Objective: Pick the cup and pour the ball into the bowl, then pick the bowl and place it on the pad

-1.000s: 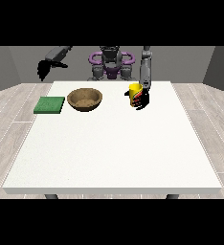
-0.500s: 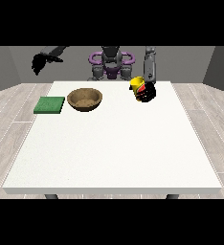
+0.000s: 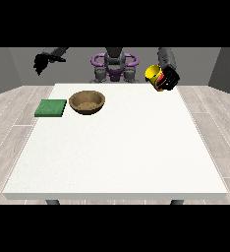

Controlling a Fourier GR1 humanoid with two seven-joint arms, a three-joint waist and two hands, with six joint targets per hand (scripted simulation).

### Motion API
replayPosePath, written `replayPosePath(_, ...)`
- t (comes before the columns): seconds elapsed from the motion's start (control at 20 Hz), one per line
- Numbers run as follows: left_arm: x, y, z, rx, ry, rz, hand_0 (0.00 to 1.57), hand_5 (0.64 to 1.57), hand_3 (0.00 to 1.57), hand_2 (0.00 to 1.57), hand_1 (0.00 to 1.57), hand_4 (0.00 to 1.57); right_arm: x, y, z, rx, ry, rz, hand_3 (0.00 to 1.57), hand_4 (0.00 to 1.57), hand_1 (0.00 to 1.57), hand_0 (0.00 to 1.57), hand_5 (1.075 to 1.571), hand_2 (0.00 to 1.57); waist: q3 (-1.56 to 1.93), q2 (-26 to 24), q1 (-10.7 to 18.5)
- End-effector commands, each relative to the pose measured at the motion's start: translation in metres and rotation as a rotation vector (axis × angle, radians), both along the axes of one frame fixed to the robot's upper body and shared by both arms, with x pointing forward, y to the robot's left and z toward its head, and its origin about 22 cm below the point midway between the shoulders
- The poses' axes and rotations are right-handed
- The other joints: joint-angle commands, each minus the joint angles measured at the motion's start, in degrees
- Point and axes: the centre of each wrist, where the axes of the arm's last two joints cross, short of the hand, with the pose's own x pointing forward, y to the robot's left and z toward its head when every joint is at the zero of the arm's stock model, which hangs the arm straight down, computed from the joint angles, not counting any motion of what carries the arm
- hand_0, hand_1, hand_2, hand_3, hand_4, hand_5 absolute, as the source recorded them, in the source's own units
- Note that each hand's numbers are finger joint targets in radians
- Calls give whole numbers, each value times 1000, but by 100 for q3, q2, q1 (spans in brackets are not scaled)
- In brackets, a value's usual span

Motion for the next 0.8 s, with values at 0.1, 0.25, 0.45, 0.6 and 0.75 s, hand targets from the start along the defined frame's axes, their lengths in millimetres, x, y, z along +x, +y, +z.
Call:
replayPosePath(0.1, 15, -71, 12, 87, 7, -25, 1473, 1278, 1571, 1571, 1473, 1571, -14, -38, -19, 42, 15, -59, 0, 0, 0, 0, 1569, 0, -7, -87, 290)
replayPosePath(0.25, 32, -77, 40, 169, 13, 35, 1491, 1273, 1571, 1571, 1491, 1571, 2, -23, -6, 24, 16, 6, 0, 0, 0, 0, 1569, 0, -9, -97, 11)
replayPosePath(0.45, 33, -105, 37, 313, 15, 36, 1501, 1244, 1571, 1571, 1501, 1508, -3, -38, -9, 13, 18, -25, 0, 0, 0, 0, 1570, 0, -8, -158, 104)
replayPosePath(0.6, 36, -129, 36, 476, -5, 39, 1537, 1165, 1571, 1571, 1537, 1571, 10, -19, -5, 38, 42, 13, 0, 0, 0, 0, 1570, 0, -7, -380, -145)
replayPosePath(0.75, 47, -142, 60, 640, -1, 58, 1554, 1244, 1571, 1571, 1554, 1571, 2, -33, -7, 19, 78, 34, 0, 0, 0, 0, 1571, 0, -4, -542, -221)
